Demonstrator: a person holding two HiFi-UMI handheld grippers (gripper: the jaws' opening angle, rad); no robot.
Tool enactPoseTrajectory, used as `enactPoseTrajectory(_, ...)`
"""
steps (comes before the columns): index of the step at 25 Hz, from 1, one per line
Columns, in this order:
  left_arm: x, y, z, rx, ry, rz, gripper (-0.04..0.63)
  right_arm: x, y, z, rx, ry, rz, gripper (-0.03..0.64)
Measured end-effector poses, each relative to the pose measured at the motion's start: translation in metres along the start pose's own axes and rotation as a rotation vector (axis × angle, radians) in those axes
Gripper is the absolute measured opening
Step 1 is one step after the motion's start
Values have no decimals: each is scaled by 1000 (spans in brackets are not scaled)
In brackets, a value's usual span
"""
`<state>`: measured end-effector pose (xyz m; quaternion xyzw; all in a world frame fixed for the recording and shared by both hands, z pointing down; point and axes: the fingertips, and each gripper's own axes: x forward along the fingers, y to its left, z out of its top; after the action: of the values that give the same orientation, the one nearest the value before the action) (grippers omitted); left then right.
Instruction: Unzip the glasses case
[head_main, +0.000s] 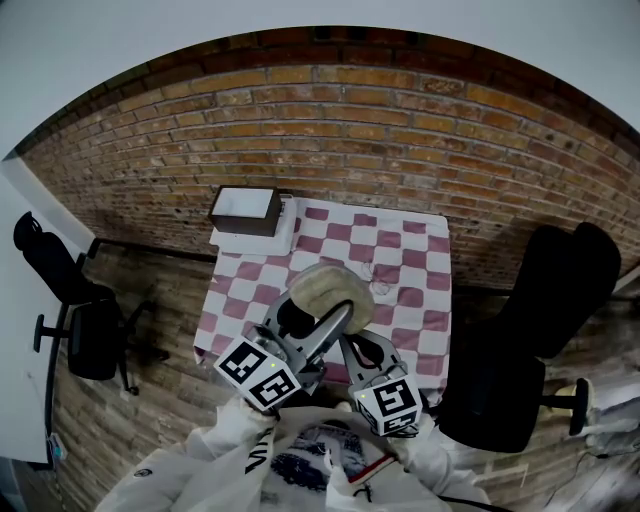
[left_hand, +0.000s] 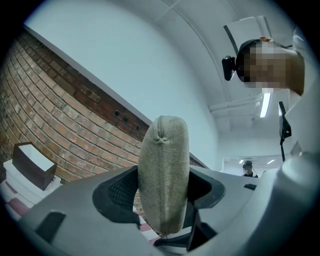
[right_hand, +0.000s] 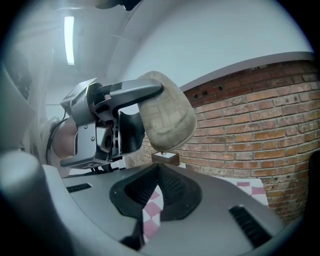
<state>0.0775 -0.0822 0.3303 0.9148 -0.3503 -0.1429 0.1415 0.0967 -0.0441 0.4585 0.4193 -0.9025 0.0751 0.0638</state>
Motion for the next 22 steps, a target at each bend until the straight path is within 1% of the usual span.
enactPoseTrajectory(6,0,-1,0,2,-15,-7,276,-1,0,-1,1,5,-1,17)
enactPoseTrajectory(9,0,2,-3,14,4,10,276,-1,0,-2,1,14,-1,17)
enactPoseTrajectory(14,-2,3,-7,19,37,0,275,-1,-3,-9,2,28,-16,17)
enactPoseTrajectory(20,-10,13,-7,2,52,8,275,6,5,-4,6,30,-14,17)
enactPoseTrajectory(22,-14,18,-7,-9,53,9,275,8,8,-4,-7,36,-20,17)
